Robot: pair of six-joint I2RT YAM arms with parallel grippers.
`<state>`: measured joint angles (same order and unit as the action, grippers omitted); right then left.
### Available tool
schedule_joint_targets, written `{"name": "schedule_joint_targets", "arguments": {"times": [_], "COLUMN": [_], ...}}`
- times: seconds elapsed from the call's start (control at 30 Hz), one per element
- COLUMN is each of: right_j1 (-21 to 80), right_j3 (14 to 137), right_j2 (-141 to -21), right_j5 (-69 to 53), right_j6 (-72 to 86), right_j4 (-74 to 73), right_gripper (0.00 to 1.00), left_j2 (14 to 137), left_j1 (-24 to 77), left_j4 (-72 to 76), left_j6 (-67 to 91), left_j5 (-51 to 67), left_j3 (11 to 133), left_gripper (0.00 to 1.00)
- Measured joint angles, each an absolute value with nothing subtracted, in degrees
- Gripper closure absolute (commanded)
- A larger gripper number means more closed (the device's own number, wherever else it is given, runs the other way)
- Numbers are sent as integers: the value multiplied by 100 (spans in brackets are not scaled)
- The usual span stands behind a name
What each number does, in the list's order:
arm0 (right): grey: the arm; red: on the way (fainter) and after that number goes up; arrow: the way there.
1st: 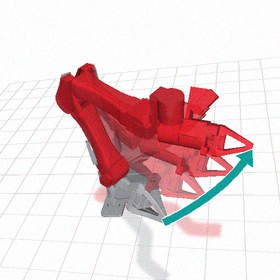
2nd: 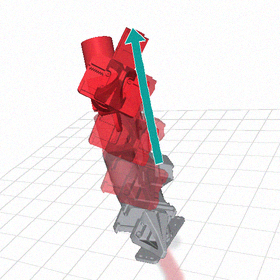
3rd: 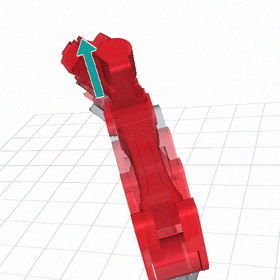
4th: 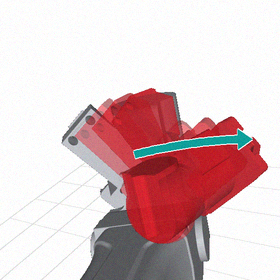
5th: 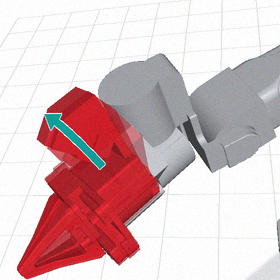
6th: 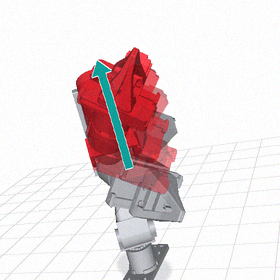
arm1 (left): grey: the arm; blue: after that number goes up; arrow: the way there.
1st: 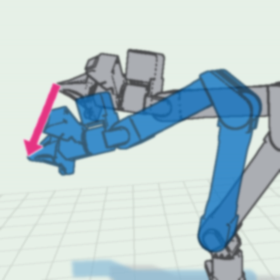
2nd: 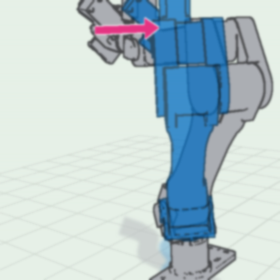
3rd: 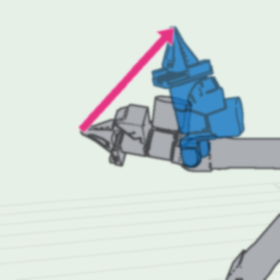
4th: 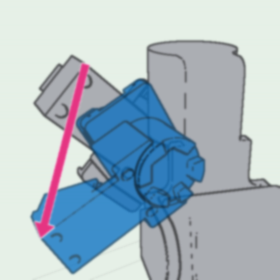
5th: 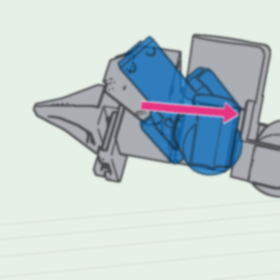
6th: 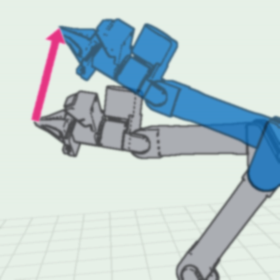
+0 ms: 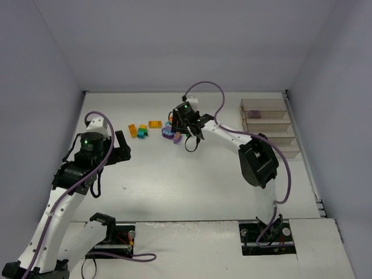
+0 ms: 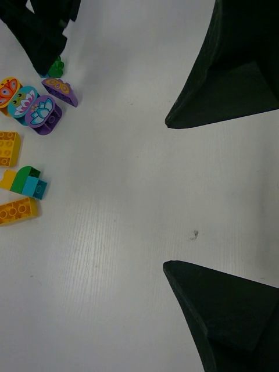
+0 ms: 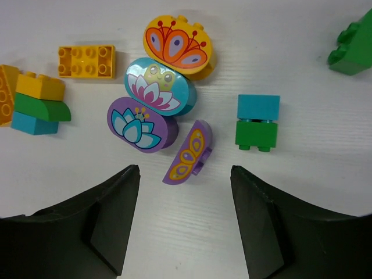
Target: Sort the legos into containers by color
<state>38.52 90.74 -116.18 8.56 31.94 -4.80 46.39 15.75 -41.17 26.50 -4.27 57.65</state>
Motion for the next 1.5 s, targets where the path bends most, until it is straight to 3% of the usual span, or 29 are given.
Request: {"name": "schedule_joint_targets", "arguments": {"times": [0.27,0.4,0.43,0.47,0.53,0.57,0.6,0.93,1.17,1.33,1.5], "right_j1": [4045,4047,4049,4049,4049,4049,4049,3822,1719,290,-207], "right_j3": [9513,9518,9518,9518,9518,9518,9518,9137,9035,9039,9317], "right_j2": [-12540,-12709,-12735,-12759,-12772,-12772,-12772,-11952,-10785,-10871,-11365], "right_j5": [1170,1275,1286,1299,1321,1341,1376,1708,1669,1559,1243], "right_j6": [3752,3883,3896,3905,3909,3907,3905,3389,3538,3927,4311], "right_j4": [-764,-812,-814,-827,-843,-843,-840,-923,-740,-768,-878], "right_gripper": [43,52,57,68,81,95,100,100,97,93,91], "left_j2": [4261,4156,4154,4141,4139,4139,4141,4346,4547,4724,4853], "left_j1": [1575,1575,1575,1575,1575,1575,1575,1575,1575,1575,1575], "left_j4": [-4471,-4571,-4598,-4624,-4652,-4659,-4657,-4602,-4425,-4303,-4209], "left_j6": [2683,2685,2685,2685,2685,2685,2685,2696,2775,2814,2867], "left_j5": [-454,-480,-480,-480,-480,-480,-480,-449,-384,-379,-381], "left_j3": [5765,5765,5765,5765,5765,5765,5765,5765,5763,5763,5763], "left_gripper": [11,11,11,11,11,11,11,11,11,11,11]}}
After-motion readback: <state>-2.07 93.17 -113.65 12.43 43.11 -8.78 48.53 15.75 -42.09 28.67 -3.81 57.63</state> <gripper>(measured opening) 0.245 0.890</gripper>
